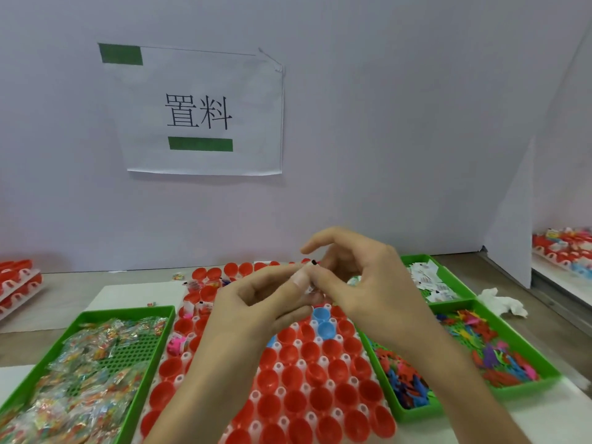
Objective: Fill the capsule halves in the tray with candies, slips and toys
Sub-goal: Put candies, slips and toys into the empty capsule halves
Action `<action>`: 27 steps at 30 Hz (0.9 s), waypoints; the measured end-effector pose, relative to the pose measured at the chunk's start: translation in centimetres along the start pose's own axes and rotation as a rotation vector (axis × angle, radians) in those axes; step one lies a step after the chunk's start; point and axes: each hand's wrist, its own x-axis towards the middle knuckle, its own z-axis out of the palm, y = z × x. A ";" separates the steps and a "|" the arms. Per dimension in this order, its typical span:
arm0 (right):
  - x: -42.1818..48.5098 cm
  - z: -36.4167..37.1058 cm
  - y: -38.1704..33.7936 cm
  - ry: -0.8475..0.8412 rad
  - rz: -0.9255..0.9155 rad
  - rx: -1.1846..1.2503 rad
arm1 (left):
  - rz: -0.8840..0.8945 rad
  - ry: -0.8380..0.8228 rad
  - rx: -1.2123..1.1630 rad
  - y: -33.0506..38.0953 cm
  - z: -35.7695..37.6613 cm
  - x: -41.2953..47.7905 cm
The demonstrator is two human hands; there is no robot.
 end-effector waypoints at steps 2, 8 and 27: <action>-0.1 -0.2 0.0 -0.052 0.004 -0.012 | 0.018 0.020 0.031 -0.3 -0.1 0.0; 0.4 -5.0 2.6 -0.038 0.150 -0.071 | 0.013 0.061 0.029 -0.6 -0.5 0.2; -1.9 -7.6 12.9 -0.629 0.827 -0.439 | 0.054 0.079 0.110 -0.3 -0.9 0.3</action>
